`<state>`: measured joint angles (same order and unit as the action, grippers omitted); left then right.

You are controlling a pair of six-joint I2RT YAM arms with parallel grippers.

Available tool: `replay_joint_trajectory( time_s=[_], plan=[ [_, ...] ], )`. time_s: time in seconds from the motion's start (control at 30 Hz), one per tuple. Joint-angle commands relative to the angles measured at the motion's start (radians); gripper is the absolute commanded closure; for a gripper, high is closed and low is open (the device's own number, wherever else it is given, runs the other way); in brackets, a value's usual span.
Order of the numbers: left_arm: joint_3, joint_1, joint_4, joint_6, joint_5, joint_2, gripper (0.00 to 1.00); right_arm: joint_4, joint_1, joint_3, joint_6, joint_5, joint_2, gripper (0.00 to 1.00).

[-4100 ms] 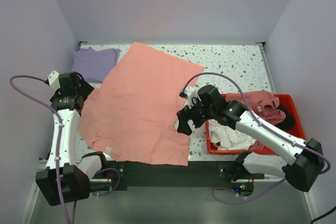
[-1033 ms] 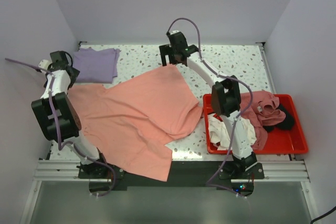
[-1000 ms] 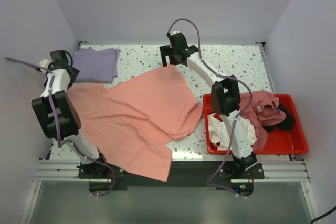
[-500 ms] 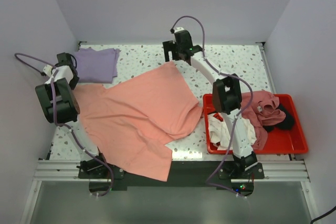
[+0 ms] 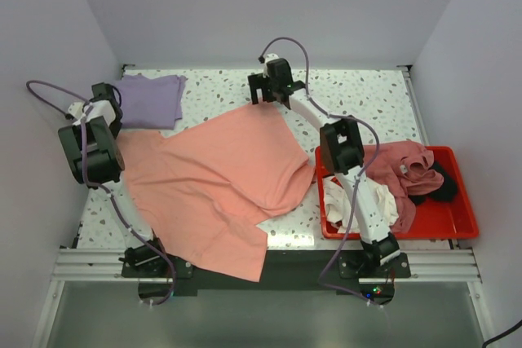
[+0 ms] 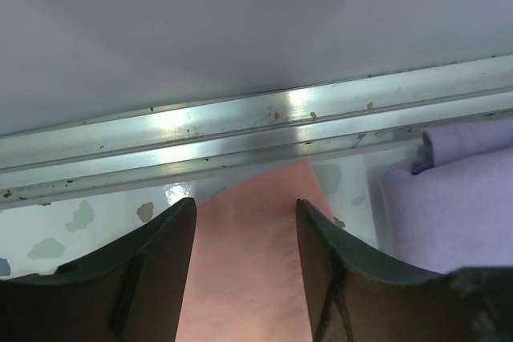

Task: Fold and stack the t-shirts
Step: Flatten the tshirt out

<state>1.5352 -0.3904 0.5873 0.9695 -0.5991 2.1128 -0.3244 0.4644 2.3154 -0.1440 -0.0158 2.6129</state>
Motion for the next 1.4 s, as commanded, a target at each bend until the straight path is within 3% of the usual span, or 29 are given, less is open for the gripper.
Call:
replay_joint_trajectory(
  time_s=[0.0, 0.2, 0.27, 0.57, 0.63, 0.67, 1.13, 1.37],
  plan=[
    [0.026, -0.007, 0.013, 0.011, 0.022, 0.047, 0.43, 0.074, 0.000, 0.088, 0.014, 0.010, 0.028, 0.01],
    [0.005, -0.007, -0.015, -0.031, 0.078, 0.068, 0.77, 0.067, -0.001, 0.114, 0.014, 0.005, 0.078, 0.05],
    [-0.013, -0.007, -0.035, -0.057, 0.088, 0.067, 1.00, 0.061, 0.000, 0.113, 0.015, -0.003, 0.082, 0.10],
    [-0.170, -0.005, -0.158, -0.147, 0.085, -0.062, 1.00, 0.012, 0.029, 0.023, 0.070, -0.050, 0.032, 0.63],
    [-0.210, -0.005, -0.191, -0.155, 0.094, -0.128, 1.00, -0.001, 0.042, 0.013, 0.090, -0.100, 0.009, 0.80],
    [-0.221, -0.005, -0.199, -0.164, 0.097, -0.172, 1.00, -0.005, 0.045, 0.006, 0.090, -0.125, 0.000, 0.98],
    [-0.408, -0.001, -0.326, -0.227, 0.185, -0.591, 1.00, 0.212, 0.048, -0.298, 0.112, -0.314, -0.323, 1.00],
    [-0.415, 0.010, -0.392, -0.278, 0.277, -0.744, 1.00, 0.251, 0.046, -0.381, 0.174, -0.417, -0.458, 1.00]
  ],
)
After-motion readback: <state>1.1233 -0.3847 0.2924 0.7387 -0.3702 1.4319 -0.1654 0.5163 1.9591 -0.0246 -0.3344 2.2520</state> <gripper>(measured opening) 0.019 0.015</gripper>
